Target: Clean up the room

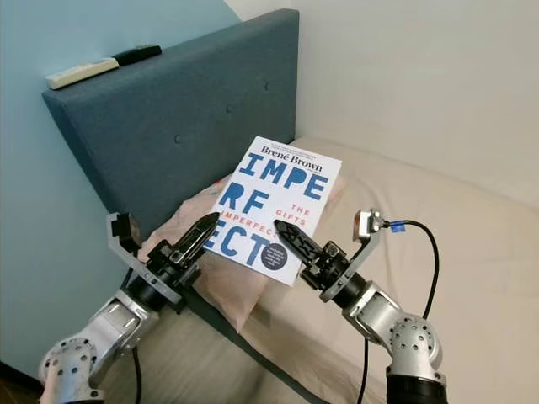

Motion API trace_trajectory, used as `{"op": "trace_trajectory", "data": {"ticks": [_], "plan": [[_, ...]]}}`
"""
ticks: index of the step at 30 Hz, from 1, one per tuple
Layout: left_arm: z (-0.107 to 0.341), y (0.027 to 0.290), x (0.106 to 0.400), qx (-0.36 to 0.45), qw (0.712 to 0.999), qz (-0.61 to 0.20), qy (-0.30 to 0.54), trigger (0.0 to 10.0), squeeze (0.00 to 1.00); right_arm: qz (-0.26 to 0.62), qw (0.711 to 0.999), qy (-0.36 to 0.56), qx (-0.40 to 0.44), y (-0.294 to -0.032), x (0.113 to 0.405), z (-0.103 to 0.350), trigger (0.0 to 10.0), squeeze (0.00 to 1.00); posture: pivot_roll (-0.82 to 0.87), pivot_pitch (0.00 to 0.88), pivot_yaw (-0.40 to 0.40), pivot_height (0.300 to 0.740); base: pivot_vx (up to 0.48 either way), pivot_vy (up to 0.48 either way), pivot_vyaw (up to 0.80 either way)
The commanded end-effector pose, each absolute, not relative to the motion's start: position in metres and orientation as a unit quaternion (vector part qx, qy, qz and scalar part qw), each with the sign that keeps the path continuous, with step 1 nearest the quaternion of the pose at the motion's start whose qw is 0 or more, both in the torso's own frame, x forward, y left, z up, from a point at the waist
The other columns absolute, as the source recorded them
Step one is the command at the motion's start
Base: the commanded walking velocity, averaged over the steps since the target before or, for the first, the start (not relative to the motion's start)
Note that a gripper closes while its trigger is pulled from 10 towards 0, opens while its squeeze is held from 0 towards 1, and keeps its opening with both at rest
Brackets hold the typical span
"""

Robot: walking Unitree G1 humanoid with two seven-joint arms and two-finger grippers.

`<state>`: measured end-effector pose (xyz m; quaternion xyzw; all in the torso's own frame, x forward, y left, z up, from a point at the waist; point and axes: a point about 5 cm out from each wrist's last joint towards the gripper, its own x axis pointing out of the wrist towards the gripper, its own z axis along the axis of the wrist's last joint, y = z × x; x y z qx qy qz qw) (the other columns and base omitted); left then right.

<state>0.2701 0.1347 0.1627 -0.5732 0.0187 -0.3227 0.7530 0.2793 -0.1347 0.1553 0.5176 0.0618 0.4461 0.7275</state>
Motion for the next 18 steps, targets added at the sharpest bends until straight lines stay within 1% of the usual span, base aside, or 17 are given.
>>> {"op": "trace_trajectory", "data": {"ticks": [1,2,3,4,5,6,12,14,16,17,18], "plan": [[0.1573,0.1404,0.2723,-0.548,0.777,-0.307,0.035,3.1,0.00,0.444,0.735,0.057,0.509,-0.1366,0.2795,0.1576,10.0,0.00,0.00,0.083,0.015,0.740,0.000,0.000,0.00],[0.1573,0.1404,0.2723,-0.548,0.777,-0.307,0.035,3.1,0.00,0.444,0.735,0.057,0.509,-0.1366,0.2795,0.1576,10.0,0.00,0.00,0.083,0.015,0.740,0.000,0.000,0.00],[0.1573,0.1409,0.2736,-0.535,0.787,-0.306,0.038,10.0,0.00,0.445,0.734,0.057,0.510,-0.1365,0.2797,0.1577,3.1,0.00,0.00,0.085,0.016,0.740,0.000,0.000,0.00],[0.1566,0.1407,0.2749,-0.525,0.795,-0.302,0.041,10.0,0.94,0.444,0.733,0.057,0.512,-0.1365,0.2799,0.1576,0.2,0.00,0.00,0.083,0.014,0.740,0.000,0.000,0.00],[0.1566,0.1407,0.2749,-0.525,0.795,-0.302,0.041,10.0,0.94,0.444,0.733,0.057,0.512,-0.1365,0.2799,0.1576,0.2,0.00,0.00,0.083,0.014,0.740,0.000,0.000,0.00],[0.1562,0.1400,0.2752,-0.519,0.797,-0.305,0.043,10.0,1.00,0.444,0.732,0.057,0.513,-0.1363,0.2801,0.1575,0.0,0.00,0.01,0.083,0.013,0.740,0.000,0.000,0.00],[0.1559,0.1376,0.2732,-0.513,0.798,-0.313,0.042,10.0,1.00,0.443,0.731,0.057,0.516,-0.1360,0.2810,0.1569,0.0,0.00,0.01,0.082,0.012,0.740,0.000,0.000,0.00],[0.1546,0.1385,0.2737,-0.506,0.805,-0.307,0.042,10.0,1.00,0.443,0.731,0.056,0.516,-0.1359,0.2813,0.1570,0.0,0.00,0.01,0.079,0.012,0.740,0.000,0.000,0.00],[0.1546,0.1385,0.2737,-0.506,0.805,-0.307,0.042,10.0,1.00,0.443,0.731,0.056,0.516,-0.1359,0.2813,0.1570,0.0,0.00,0.01,0.079,0.012,0.740,0.000,0.000,0.00],[0.1529,0.1397,0.2747,-0.501,0.811,-0.299,0.044,10.0,1.00,0.443,0.731,0.056,0.517,-0.1360,0.2815,0.1571,0.0,0.00,0.01,0.078,0.012,0.740,0.000,0.000,0.00],[0.1497,0.1438,0.2771,-0.496,0.821,-0.281,0.043,10.0,0.00,0.442,0.731,0.055,0.516,-0.1363,0.2818,0.1572,0.0,0.00,0.01,0.076,0.013,0.740,0.000,0.000,0.00]]}}
